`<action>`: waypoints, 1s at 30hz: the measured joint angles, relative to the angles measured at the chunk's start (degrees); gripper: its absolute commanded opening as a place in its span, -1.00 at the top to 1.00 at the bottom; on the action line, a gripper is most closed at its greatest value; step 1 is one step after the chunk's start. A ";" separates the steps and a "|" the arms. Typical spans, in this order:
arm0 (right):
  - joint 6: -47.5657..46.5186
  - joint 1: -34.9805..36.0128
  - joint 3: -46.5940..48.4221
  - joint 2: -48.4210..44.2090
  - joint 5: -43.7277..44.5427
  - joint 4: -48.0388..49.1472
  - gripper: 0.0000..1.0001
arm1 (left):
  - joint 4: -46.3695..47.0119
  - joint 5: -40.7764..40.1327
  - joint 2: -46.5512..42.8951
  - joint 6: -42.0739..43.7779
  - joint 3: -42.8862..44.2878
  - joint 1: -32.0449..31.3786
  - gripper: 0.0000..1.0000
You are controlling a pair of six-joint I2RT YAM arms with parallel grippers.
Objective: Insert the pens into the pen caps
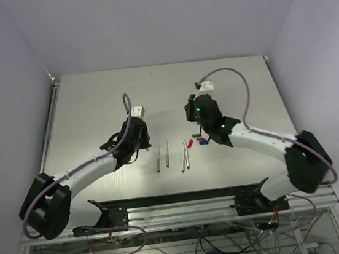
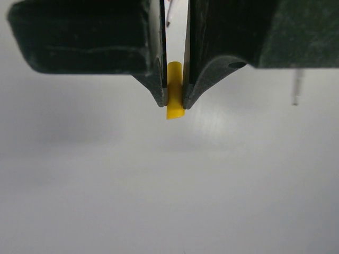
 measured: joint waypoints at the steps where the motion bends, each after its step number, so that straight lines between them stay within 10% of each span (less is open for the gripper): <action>1: -0.74 -0.17 -1.46 -2.91 0.17 2.45 1.00 | 1.60 0.68 -0.24 0.35 0.31 0.00 0.86; 15: -5.97 -0.98 -16.81 -21.33 -5.14 27.04 1.00 | 23.78 16.96 3.39 2.99 2.40 0.00 0.86; 30: -9.75 -1.05 -20.90 -18.97 -15.69 55.65 1.00 | 43.28 30.77 4.31 -1.92 -0.35 -1.70 0.86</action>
